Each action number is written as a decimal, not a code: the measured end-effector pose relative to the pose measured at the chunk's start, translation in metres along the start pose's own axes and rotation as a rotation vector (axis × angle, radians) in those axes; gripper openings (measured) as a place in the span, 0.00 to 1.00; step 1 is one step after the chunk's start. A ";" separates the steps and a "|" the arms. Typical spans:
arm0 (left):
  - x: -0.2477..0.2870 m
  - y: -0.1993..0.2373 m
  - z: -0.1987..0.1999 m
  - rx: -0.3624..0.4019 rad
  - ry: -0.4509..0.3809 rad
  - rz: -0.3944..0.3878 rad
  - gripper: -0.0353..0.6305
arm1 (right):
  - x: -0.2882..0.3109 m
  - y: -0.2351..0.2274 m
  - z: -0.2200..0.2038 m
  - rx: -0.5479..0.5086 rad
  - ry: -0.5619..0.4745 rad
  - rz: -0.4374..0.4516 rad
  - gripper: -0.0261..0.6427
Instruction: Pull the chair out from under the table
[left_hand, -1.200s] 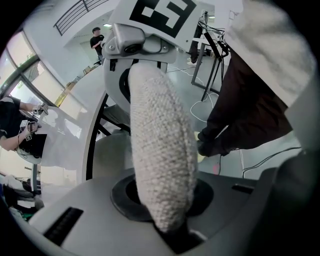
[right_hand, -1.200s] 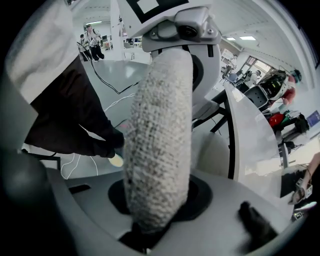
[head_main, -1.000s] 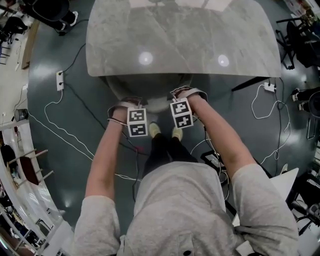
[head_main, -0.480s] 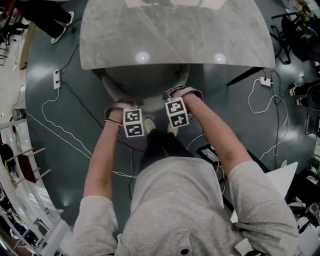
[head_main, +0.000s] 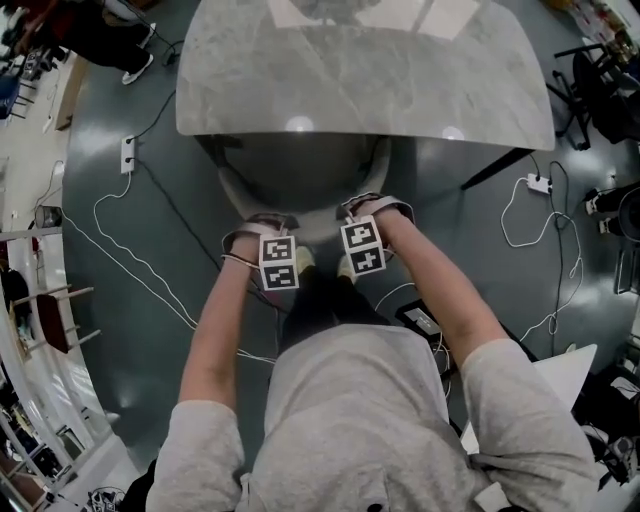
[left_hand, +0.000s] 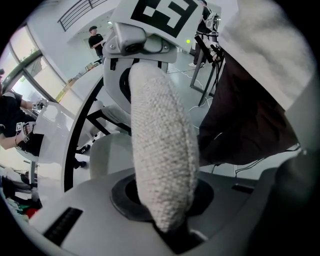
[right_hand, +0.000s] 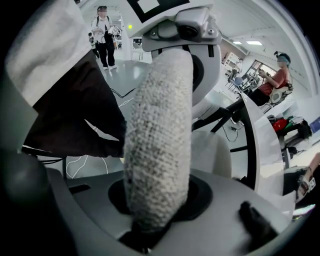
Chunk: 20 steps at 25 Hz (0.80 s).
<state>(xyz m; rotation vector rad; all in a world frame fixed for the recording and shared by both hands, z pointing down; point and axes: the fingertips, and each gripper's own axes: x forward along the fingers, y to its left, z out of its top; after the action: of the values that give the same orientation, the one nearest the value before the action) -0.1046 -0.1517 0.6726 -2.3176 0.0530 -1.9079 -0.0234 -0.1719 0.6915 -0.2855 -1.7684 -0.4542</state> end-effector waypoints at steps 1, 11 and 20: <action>0.000 -0.002 0.001 -0.001 0.001 0.000 0.18 | -0.001 0.002 0.000 -0.001 -0.001 0.000 0.18; -0.002 -0.028 0.019 -0.009 0.006 0.000 0.18 | -0.006 0.034 -0.001 -0.007 -0.005 0.007 0.18; -0.003 -0.047 0.023 -0.003 0.002 0.005 0.18 | -0.007 0.053 0.006 0.000 -0.001 0.003 0.18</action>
<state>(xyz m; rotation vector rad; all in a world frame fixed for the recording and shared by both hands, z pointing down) -0.0858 -0.1026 0.6718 -2.3154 0.0621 -1.9089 -0.0045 -0.1211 0.6918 -0.2885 -1.7689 -0.4515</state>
